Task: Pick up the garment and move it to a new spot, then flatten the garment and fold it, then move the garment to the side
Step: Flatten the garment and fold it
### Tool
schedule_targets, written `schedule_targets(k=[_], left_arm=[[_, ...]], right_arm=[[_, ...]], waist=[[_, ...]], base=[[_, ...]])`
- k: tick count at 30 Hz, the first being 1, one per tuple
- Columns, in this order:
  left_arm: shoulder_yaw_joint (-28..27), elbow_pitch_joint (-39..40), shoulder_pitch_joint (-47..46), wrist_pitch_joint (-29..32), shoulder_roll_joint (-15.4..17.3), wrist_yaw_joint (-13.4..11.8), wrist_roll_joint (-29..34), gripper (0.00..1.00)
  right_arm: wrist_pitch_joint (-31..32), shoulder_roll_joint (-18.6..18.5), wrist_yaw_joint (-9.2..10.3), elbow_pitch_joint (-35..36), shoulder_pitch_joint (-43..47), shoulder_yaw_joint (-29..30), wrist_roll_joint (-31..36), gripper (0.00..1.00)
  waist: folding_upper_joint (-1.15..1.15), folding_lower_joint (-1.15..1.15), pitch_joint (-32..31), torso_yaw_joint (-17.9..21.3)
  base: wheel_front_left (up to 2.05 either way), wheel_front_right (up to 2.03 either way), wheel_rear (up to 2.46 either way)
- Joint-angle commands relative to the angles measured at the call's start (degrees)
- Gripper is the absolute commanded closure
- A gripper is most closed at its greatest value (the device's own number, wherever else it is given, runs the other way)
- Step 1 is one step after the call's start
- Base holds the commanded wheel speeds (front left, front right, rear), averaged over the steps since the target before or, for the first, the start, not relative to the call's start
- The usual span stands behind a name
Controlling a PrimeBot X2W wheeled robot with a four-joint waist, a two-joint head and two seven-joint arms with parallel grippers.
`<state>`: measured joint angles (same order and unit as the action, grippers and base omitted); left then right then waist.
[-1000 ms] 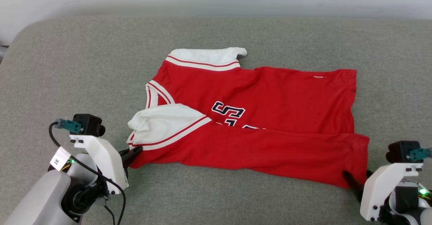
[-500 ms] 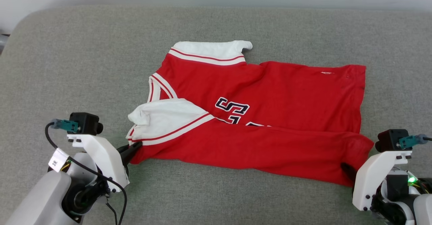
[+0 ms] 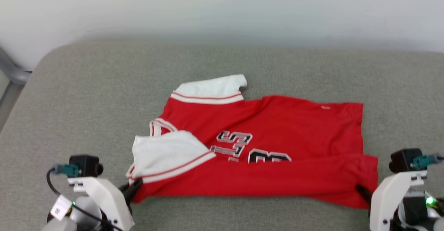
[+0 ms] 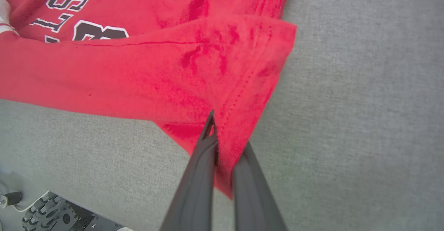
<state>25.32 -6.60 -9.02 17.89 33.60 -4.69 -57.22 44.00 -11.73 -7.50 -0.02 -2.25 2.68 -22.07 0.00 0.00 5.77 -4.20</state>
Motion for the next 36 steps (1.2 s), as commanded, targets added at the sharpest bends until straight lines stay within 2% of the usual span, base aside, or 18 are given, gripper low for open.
schedule_targets(k=[1, 10, 14, 17, 18, 19, 20, 21, 22, 29, 33, 36], left_arm=[[-0.19, 0.59, 1.45, 0.05, 0.35, -0.66, -0.23, 1.0], [-0.56, 6.07, 11.81, 0.94, 1.77, -5.63, -2.38, 1.0], [-0.1, 5.85, 14.53, 1.08, 0.81, -6.44, -3.53, 1.0], [0.23, 4.27, 14.9, 0.67, -0.64, -6.01, -4.37, 1.0], [0.49, 3.36, 14.62, 0.52, -1.01, -5.7, -4.22, 1.0], [0.5, 2.55, 14.0, 0.03, -1.65, -5.32, -4.22, 0.99], [0.51, 1.72, 13.51, -0.33, -2.24, -4.9, -4.45, 0.62], [0.72, 0.92, 13.2, -0.49, -2.6, -4.65, -4.4, 0.38], [0.84, 0.25, 12.75, -0.9, -2.75, -4.28, -3.99, 0.0], [-0.49, -1.29, 9.61, -6.55, -3.27, -3.29, -1.07, 0.0], [-1.81, 0.03, 7.43, -12.46, -3.82, -3.07, 1.75, 0.0], [-2.61, 1.16, 5.66, -17.41, -4.21, -3.79, 4.99, 0.0]], right_arm=[[0.3, -0.25, 0.02, 0.44, 1.26, 0.22, -0.18, 1.0], [4.25, 1.86, 0.03, 5.35, 10.7, 3.69, -1.05, 1.0], [4.82, 3.54, 0.02, 5.83, 14.6, 4.8, -0.55, 1.0], [3.12, 4.71, 0.02, 4.58, 16.17, 4.58, 0.26, 1.0], [2.16, 5.11, 0.02, 3.9, 16.36, 4.39, 0.32, 0.88], [1.2, 5.45, 0.02, 3.04, 16.54, 4.2, 0.22, 0.3], [0.07, 5.56, 0.02, 2.32, 16.6, 3.61, 0.1, 0.0], [-1.66, 5.63, 0.02, 2.0, 16.36, 2.94, -0.19, 0.0], [-3.7, 5.51, 0.02, 1.66, 15.96, 2.55, -0.43, 0.0], [-20.31, 4.47, 0.02, 1.57, 13.19, 0.72, 0.68, 0.0], [-29.53, 5.48, 0.02, 2.24, 10.94, 1.78, 2.76, 0.0], [-35.18, 6.39, 0.02, 2.99, 9.49, 2.95, 5.06, 0.0]], waist=[[0.0, 0.0, -1.71, -0.65], [0.0, 0.0, -4.94, -1.01], [0.0, 0.0, -5.3, -0.84], [0.0, 0.0, -5.02, -0.62], [0.0, 0.0, -4.9, -0.49], [0.0, 0.0, -4.76, -0.4], [0.0, 0.0, -4.69, -0.37], [0.0, 0.0, -4.63, -0.35], [0.0, 0.0, -4.55, -0.3], [0.0, 0.0, -4.77, 0.08], [0.0, 0.0, -5.19, 0.16], [0.0, 0.0, -5.11, 0.12]], base=[[0.0, 0.0, 0.0], [0.0, 0.0, 0.0], [0.0, 0.0, 0.0], [0.0, 0.0, 0.0], [0.0, 0.0, 0.0], [0.0, 0.0, 0.0], [0.0, 0.0, 0.0], [0.0, 0.0, 0.0], [0.0, 0.0, 0.0], [0.0, 0.0, 0.0], [0.0, 0.0, 0.0], [0.0, 0.0, 0.0]])
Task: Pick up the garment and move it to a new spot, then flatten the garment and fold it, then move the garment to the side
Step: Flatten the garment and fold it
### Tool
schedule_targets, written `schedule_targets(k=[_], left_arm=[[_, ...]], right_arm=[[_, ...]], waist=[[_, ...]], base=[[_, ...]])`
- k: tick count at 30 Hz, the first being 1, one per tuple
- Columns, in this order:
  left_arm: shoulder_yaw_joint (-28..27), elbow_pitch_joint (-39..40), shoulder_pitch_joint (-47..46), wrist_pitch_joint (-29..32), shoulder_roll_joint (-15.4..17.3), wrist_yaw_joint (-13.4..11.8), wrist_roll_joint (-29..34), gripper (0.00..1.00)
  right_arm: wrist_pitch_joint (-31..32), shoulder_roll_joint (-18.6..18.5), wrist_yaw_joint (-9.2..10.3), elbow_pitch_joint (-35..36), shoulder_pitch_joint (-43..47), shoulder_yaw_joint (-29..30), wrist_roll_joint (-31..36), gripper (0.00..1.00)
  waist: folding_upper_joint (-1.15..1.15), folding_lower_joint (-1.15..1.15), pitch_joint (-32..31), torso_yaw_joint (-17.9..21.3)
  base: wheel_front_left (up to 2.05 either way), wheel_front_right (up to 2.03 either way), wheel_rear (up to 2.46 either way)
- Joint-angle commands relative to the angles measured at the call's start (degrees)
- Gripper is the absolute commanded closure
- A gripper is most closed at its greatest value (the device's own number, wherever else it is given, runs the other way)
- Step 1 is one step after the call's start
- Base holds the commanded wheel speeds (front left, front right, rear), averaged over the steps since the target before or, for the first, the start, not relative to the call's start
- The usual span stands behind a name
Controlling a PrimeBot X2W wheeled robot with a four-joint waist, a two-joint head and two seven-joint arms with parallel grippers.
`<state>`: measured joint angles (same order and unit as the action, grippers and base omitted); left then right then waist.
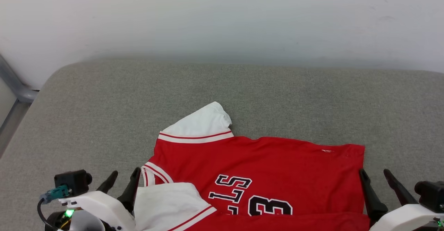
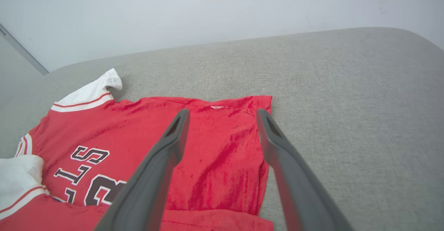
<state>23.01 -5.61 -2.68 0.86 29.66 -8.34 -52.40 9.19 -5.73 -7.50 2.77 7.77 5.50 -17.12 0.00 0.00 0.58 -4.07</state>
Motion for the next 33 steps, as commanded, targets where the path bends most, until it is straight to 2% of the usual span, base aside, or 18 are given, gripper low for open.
schedule_targets(k=[1, 7, 15, 18, 22, 26, 29, 33], left_arm=[[-0.43, 0.49, -1.33, -1.83, -0.54, -0.06, 0.98, 0.0], [-0.86, 1.08, -6.92, -9.22, -0.74, 0.35, 6.5, 0.0], [-0.24, -0.52, -18.36, -11.1, -1.15, 2.97, 9.99, 0.0], [0.27, -2.07, -23.12, -10.13, -1.15, 4.84, 10.21, 0.0], [1.08, -5.24, -29.45, -6.61, -0.26, 8.62, 9.14, 0.0], [1.73, -8.67, -35.09, -0.53, 0.72, 12.24, 6.14, 0.0], [2.19, -10.45, -37.74, 3.4, 1.64, 13.42, 4.67, 0.0], [4.18, -13.44, -41.85, 13.94, 3.01, 14.77, 0.44, 0.0]], right_arm=[[-1.8, 0.63, 0.02, 0.51, -0.99, 0.31, 0.76, 0.0], [-5.7, 1.86, 0.02, 2.79, -4.25, 2.04, 3.94, 0.0], [-5.22, 2.61, 0.02, 6.76, -10.6, 2.44, 6.45, 0.0], [-4.94, 2.79, 0.02, 7.44, -12.64, 2.01, 6.8, 0.0], [-5.2, 2.87, 0.02, 7.33, -14.57, 1.52, 6.95, 0.0], [-5.7, 2.89, 0.02, 6.01, -15.43, 1.11, 5.49, 0.0], [-6.1, 2.91, 0.02, 5.17, -15.78, 1.05, 4.72, 0.0], [-7.05, 2.91, 0.02, 3.72, -16.28, 0.63, 3.41, 0.0]], waist=[[0.0, 0.0, 0.28, -0.03], [0.0, 0.0, 3.84, 0.2], [0.0, 0.0, 12.34, 2.96], [0.0, 0.0, 14.8, 4.39], [0.0, 0.0, 17.31, 6.54], [0.0, 0.0, 19.35, 8.83], [0.0, 0.0, 20.2, 9.68], [0.0, 0.0, 21.79, 11.14]], base=[[0.0, 0.0, 0.0], [0.0, 0.0, 0.0], [0.0, 0.0, 0.0], [0.0, 0.0, 0.0], [0.0, 0.0, 0.0], [0.0, 0.0, 0.0], [0.0, 0.0, 0.0], [0.0, 0.0, 0.0]])
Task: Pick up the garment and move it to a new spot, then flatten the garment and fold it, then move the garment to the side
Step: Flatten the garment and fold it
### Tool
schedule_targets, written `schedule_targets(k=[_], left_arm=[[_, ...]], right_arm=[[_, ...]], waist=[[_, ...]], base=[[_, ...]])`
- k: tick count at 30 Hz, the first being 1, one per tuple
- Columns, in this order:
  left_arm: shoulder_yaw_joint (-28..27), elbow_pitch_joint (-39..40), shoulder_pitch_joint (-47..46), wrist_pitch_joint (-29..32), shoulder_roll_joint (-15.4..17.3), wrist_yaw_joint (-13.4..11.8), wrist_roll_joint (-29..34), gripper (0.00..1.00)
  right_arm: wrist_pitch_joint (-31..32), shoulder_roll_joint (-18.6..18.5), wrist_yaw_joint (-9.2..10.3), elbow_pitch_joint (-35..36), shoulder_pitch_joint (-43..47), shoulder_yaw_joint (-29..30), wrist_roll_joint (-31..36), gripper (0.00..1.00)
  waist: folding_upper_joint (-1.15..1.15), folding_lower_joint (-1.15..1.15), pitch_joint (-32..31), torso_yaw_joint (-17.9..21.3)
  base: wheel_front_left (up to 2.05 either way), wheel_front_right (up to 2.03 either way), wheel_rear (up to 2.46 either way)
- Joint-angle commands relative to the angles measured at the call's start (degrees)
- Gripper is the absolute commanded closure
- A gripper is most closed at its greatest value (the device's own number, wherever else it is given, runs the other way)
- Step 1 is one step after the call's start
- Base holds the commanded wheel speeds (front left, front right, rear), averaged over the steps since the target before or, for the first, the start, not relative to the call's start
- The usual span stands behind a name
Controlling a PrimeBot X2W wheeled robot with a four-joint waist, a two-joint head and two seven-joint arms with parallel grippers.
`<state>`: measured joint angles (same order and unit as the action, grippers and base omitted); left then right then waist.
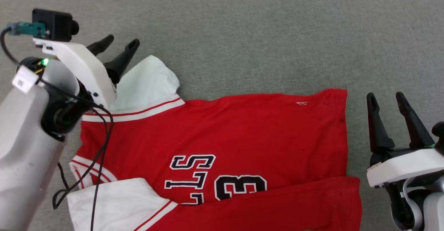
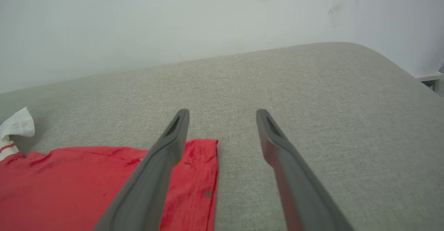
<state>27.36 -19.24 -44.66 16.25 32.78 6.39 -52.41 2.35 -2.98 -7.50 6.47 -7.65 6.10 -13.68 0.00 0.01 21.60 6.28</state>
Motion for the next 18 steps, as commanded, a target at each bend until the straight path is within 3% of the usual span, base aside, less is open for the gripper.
schedule_targets(k=[1, 8, 18], left_arm=[[0.18, -0.4, -0.79, 1.11, 0.42, 0.14, -0.48, 0.0], [2.89, -3.12, -4.09, 18.29, 3.07, 0.54, -6.77, 0.0], [8.96, -11.5, -0.37, 32.05, 2.35, -1.66, -8.56, 0.0]], right_arm=[[-0.38, 0.16, 0.02, -0.3, -0.86, -0.08, -0.14, 0.0], [-1.99, 0.15, 0.02, -2.61, -1.86, -1.36, -1.77, 0.0], [-2.83, 0.16, 0.03, -5.63, -2.75, -2.82, -3.82, 0.0]], waist=[[0.0, -0.01, 1.19, 1.08], [0.0, -0.01, 3.38, 2.95], [0.0, -0.01, 4.86, 4.6]], base=[[0.0, 0.0, 0.0], [0.0, 0.0, 0.0], [0.0, 0.0, 0.0]])
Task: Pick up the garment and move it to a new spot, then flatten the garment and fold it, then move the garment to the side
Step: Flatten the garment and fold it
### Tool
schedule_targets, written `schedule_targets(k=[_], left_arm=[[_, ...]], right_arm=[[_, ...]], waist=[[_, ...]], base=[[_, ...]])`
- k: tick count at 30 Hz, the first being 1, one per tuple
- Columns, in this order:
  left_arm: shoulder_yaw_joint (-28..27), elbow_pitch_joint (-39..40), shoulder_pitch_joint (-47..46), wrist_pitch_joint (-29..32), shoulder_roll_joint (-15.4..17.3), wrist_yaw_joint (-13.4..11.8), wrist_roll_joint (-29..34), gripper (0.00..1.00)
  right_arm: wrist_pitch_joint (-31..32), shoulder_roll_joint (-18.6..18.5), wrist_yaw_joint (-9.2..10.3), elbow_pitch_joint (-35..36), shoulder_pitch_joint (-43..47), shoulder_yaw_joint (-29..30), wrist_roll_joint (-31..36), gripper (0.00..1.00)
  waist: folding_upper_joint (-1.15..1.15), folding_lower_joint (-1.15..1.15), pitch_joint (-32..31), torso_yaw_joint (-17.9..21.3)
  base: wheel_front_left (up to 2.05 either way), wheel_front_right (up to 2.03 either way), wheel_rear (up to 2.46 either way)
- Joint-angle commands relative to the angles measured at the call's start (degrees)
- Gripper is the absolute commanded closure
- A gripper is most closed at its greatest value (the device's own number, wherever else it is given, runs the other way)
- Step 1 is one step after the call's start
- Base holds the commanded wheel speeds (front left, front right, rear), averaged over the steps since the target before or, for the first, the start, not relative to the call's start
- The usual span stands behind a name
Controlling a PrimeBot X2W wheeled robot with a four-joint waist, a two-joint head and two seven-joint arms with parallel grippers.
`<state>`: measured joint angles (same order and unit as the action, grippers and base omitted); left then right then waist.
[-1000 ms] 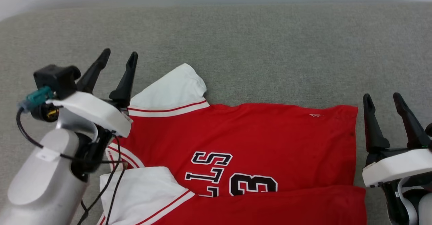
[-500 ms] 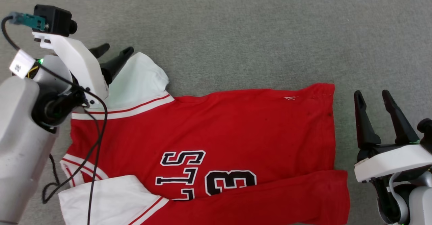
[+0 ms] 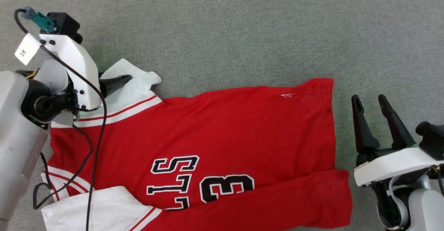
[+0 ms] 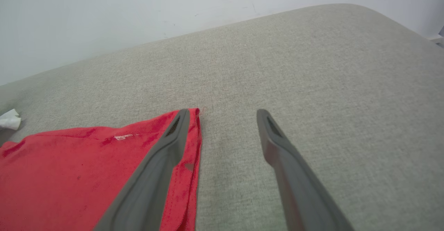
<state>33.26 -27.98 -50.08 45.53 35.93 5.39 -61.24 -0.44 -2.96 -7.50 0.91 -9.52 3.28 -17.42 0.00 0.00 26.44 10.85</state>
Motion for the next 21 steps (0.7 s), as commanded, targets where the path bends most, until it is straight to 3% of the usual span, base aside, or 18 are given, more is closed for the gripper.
schedule_targets(k=[1, 2, 3, 4, 10, 14, 21], left_arm=[[3.7, -3.62, 5.82, 3.74, -1.06, -0.59, -0.01, 0.0], [3.99, -4.16, 6.38, 4.19, -1.62, -0.49, -0.46, 0.52], [4.21, -4.32, 6.5, 3.93, -2.04, -0.29, -0.37, 0.85], [4.41, -4.6, 6.52, 3.42, -2.46, -0.13, -0.27, 1.0], [2.61, -4.21, 3.18, -3.26, -3.19, 1.0, 0.99, 1.0], [0.8, -3.52, 0.72, -7.96, -2.67, 1.28, 1.73, 1.0], [0.56, -0.55, -1.78, -11.03, -3.37, 1.6, 2.43, 1.0]], right_arm=[[0.16, 0.14, 0.03, -0.27, -0.92, -0.08, -0.22, 0.0], [0.39, 0.13, 0.03, -0.49, -0.89, -0.14, -0.37, 0.0], [0.91, 0.14, 0.03, -0.62, -0.89, -0.37, -0.7, 0.0], [1.46, 0.14, 0.03, -0.89, -0.83, -0.48, -1.04, 0.0], [7.53, 0.12, 0.03, -2.64, -2.86, -0.43, -1.82, 0.0], [17.86, -0.9, 0.03, -5.09, -6.45, -0.09, -0.48, 0.0], [37.69, -4.33, 0.03, -8.27, -13.79, 0.42, -0.13, 0.0]], waist=[[0.0, 0.0, -0.02, 0.18], [0.0, 0.0, -0.13, 0.26], [0.0, 0.0, -0.21, 0.27], [0.0, 0.0, -0.41, 0.2], [0.0, 0.0, -2.26, -1.01], [0.0, 0.0, -3.98, -2.46], [0.0, 0.0, -4.91, -6.7]], base=[[0.0, 0.0, 0.0], [0.0, 0.0, 0.0], [0.0, 0.0, 0.0], [0.0, 0.0, 0.0], [0.0, 0.0, 0.0], [0.0, 0.0, 0.0], [0.0, 0.0, 0.0]])
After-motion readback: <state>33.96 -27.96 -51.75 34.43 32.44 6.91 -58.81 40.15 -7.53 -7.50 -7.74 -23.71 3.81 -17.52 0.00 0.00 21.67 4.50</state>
